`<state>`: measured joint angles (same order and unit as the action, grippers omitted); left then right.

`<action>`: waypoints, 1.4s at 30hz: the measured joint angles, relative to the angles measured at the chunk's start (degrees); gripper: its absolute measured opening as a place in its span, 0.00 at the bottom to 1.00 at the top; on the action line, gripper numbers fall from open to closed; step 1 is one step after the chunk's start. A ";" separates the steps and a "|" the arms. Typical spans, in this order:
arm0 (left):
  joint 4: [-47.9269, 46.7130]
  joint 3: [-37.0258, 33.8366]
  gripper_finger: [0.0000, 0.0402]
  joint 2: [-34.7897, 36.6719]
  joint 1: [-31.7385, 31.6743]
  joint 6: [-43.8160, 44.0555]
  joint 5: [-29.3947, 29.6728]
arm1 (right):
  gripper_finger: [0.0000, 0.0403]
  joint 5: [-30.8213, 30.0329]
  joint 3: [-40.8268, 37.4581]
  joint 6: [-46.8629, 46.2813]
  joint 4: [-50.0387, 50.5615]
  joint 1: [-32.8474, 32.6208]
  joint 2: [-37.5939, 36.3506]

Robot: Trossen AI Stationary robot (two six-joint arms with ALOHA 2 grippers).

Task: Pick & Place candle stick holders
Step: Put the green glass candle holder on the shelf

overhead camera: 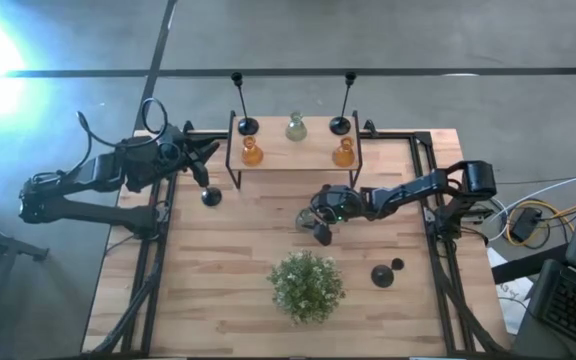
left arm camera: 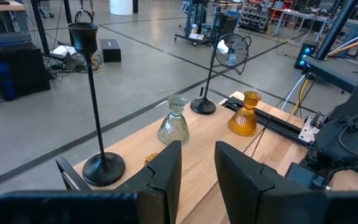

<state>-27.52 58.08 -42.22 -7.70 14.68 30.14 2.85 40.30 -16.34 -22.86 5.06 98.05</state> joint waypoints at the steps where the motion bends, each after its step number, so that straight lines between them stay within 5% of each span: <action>1: 0.02 -0.03 0.25 0.00 0.00 0.00 0.01 | 0.60 0.00 0.16 -0.08 -0.10 0.00 0.26; 8: 0.01 -0.07 0.25 0.02 -0.06 -1.02 0.03 | 0.55 -0.09 1.36 -0.09 -0.20 0.05 0.49; 14: 0.00 -0.15 0.25 0.00 -0.07 -1.79 3.29 | 0.39 -0.09 2.34 -1.37 0.03 0.25 0.37; 20: 0.03 -0.15 0.25 -0.02 -0.04 -0.68 4.52 | 0.38 2.19 4.58 -3.21 0.87 0.26 -1.43; 27: 0.06 -0.17 0.25 -0.61 -0.04 3.16 6.42 | 0.38 2.65 15.54 -2.90 17.29 0.87 -8.17; 33: 0.02 -0.17 0.25 -1.05 -0.09 0.53 8.50 | 0.38 -9.71 32.42 -6.31 37.80 2.77 -8.55; 42: 0.01 -0.17 0.25 -1.46 -0.11 -9.23 8.82 | 0.38 -27.57 47.99 -17.08 45.27 4.33 -0.07</action>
<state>-27.51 57.91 -43.67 -7.81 5.45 38.96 -24.72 88.29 -33.42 22.41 9.39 97.98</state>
